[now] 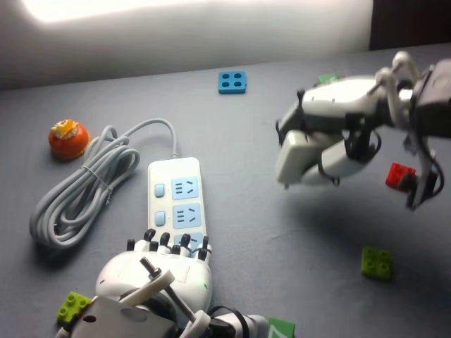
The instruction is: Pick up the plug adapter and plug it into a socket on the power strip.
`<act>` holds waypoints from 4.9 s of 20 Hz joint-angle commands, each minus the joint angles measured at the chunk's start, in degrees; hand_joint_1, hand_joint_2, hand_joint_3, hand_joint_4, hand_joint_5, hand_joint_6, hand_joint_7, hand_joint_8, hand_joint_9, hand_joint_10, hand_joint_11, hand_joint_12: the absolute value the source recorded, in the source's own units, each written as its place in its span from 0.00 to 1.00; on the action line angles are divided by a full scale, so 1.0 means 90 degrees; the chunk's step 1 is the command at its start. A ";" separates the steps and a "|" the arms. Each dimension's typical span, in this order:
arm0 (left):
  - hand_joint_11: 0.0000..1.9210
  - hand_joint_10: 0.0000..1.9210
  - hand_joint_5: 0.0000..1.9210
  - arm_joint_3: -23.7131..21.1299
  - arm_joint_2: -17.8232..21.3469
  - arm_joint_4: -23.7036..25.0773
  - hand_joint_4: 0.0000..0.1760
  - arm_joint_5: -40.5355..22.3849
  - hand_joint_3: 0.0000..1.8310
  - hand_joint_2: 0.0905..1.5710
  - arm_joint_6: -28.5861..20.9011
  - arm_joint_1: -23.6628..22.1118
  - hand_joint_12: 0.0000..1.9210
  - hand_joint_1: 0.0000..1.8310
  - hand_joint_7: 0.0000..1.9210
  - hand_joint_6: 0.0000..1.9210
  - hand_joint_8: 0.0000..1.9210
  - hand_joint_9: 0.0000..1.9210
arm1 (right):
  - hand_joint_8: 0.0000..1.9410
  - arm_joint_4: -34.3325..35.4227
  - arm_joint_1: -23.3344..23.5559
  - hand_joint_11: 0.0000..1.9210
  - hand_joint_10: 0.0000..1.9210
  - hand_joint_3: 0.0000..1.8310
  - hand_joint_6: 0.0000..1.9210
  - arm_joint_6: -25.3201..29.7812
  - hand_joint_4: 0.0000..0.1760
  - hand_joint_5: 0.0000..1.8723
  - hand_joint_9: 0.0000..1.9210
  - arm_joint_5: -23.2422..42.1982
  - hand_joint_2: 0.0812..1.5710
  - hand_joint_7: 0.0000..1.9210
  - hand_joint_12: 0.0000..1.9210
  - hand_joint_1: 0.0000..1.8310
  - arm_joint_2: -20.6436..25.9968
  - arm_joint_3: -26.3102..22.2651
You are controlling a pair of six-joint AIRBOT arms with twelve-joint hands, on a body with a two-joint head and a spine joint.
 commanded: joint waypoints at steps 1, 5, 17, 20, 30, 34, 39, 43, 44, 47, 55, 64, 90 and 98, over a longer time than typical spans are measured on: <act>0.00 0.00 0.05 -0.0051 0.0004 0.0194 0.00 -0.0097 0.00 0.76 -0.0005 0.0024 0.08 0.01 0.05 0.00 0.00 0.03 | 0.65 0.0056 0.0217 0.39 0.59 0.00 0.56 -0.0221 0.00 0.43 0.46 0.0433 0.73 0.49 0.77 0.67 0.0085 -0.0169; 0.00 0.00 0.04 -0.0071 0.0021 0.0194 0.00 -0.0097 0.00 0.76 -0.0006 0.0045 0.09 0.00 0.05 0.00 0.00 0.03 | 0.64 0.0060 0.0669 0.40 0.61 0.00 0.53 -0.1898 0.00 0.45 0.46 0.1071 0.72 0.50 0.77 0.68 0.0427 -0.1050; 0.00 0.00 0.03 -0.0085 0.0073 0.0196 0.00 -0.0027 0.00 0.77 -0.0007 0.0206 0.09 0.00 0.04 0.00 0.00 0.03 | 0.64 0.2919 0.1152 0.38 0.62 0.00 0.54 -0.5258 0.00 0.45 0.44 0.2923 0.73 0.50 0.79 0.68 0.0208 -0.2247; 0.00 0.00 0.03 -0.0086 0.0072 0.0197 0.00 -0.0009 0.00 0.77 -0.0004 0.0233 0.08 0.00 0.03 0.00 0.00 0.03 | 0.64 0.3886 0.1269 0.39 0.62 0.00 0.53 -0.5992 0.00 0.45 0.46 0.3075 0.72 0.51 0.78 0.68 0.0059 -0.2274; 0.00 0.00 0.04 -0.0074 0.0110 0.0199 0.00 0.0061 0.00 0.76 0.0039 0.0259 0.11 0.00 0.04 0.00 0.00 0.03 | 0.66 0.4954 0.1039 0.37 0.63 0.00 0.55 -0.6728 0.00 0.43 0.43 0.3890 0.73 0.49 0.79 0.67 -0.1267 -0.1683; 0.00 0.00 0.05 -0.0032 0.0112 0.0199 0.00 0.0104 0.00 0.76 0.0039 0.0215 0.12 0.01 0.05 0.00 0.00 0.04 | 0.65 0.5136 0.1220 0.38 0.61 0.00 0.56 -0.6770 0.00 0.43 0.44 0.3929 0.74 0.49 0.79 0.67 -0.1659 -0.1316; 0.00 0.00 0.04 -0.0043 0.0128 0.0199 0.00 0.0103 0.00 0.76 0.0039 0.0201 0.13 0.01 0.05 0.00 0.00 0.05 | 0.68 0.5629 0.1412 0.35 0.64 0.00 0.60 -0.6788 0.00 0.41 0.42 0.3881 0.75 0.47 0.81 0.66 -0.2183 -0.0626; 0.00 0.00 0.05 -0.0039 0.0146 0.0199 0.00 0.0103 0.00 0.76 0.0090 0.0203 0.14 0.01 0.06 0.00 0.00 0.05 | 0.68 0.5683 0.1370 0.36 0.62 0.00 0.59 -0.6788 0.00 0.42 0.42 0.3878 0.75 0.47 0.80 0.66 -0.2509 -0.0304; 0.00 0.00 0.05 -0.0040 0.0149 0.0199 0.00 0.0103 0.00 0.76 0.0105 0.0199 0.12 0.00 0.06 0.00 0.00 0.05 | 0.68 0.5684 0.1354 0.36 0.62 0.00 0.58 -0.6787 0.00 0.42 0.41 0.3876 0.75 0.47 0.80 0.66 -0.2575 -0.0239; 0.00 0.00 0.05 -0.0044 0.0162 0.0198 0.00 0.0103 0.00 0.76 0.0134 0.0182 0.11 0.00 0.05 0.00 0.00 0.04 | 0.65 0.5688 0.1296 0.38 0.62 0.00 0.56 -0.6787 0.00 0.44 0.43 0.3857 0.73 0.48 0.79 0.66 -0.2728 -0.0067; 0.00 0.00 0.04 -0.0045 0.0214 0.0198 0.00 0.0101 0.00 0.76 0.0151 0.0128 0.12 0.01 0.05 0.00 0.00 0.04 | 0.67 0.5733 0.1188 0.36 0.61 0.00 0.59 -0.6787 0.00 0.42 0.43 0.3817 0.75 0.47 0.80 0.66 -0.2875 0.0148; 0.00 0.00 0.05 -0.0036 0.0227 0.0198 0.00 0.0084 0.00 0.76 0.0163 0.0102 0.14 0.00 0.06 0.00 0.00 0.05 | 0.65 0.5728 0.1237 0.34 0.62 0.00 0.57 -0.6788 0.00 0.43 0.43 0.3673 0.74 0.49 0.83 0.67 -0.2870 0.0232; 0.00 0.00 0.05 -0.0073 0.0250 0.0199 0.00 0.0052 0.00 0.76 0.0277 0.0085 0.14 0.00 0.05 0.00 0.00 0.04 | 0.66 0.5604 0.1154 0.34 0.65 0.00 0.56 -0.6787 0.00 0.44 0.42 0.3501 0.73 0.48 0.83 0.66 -0.2857 0.0325; 0.00 0.00 0.05 -0.0091 0.0249 0.0199 0.00 0.0064 0.00 0.76 0.0284 0.0111 0.12 0.00 0.05 0.00 0.00 0.04 | 0.65 0.5605 0.1089 0.35 0.62 0.00 0.58 -0.6789 0.00 0.43 0.43 0.3583 0.74 0.48 0.81 0.66 -0.2810 0.0178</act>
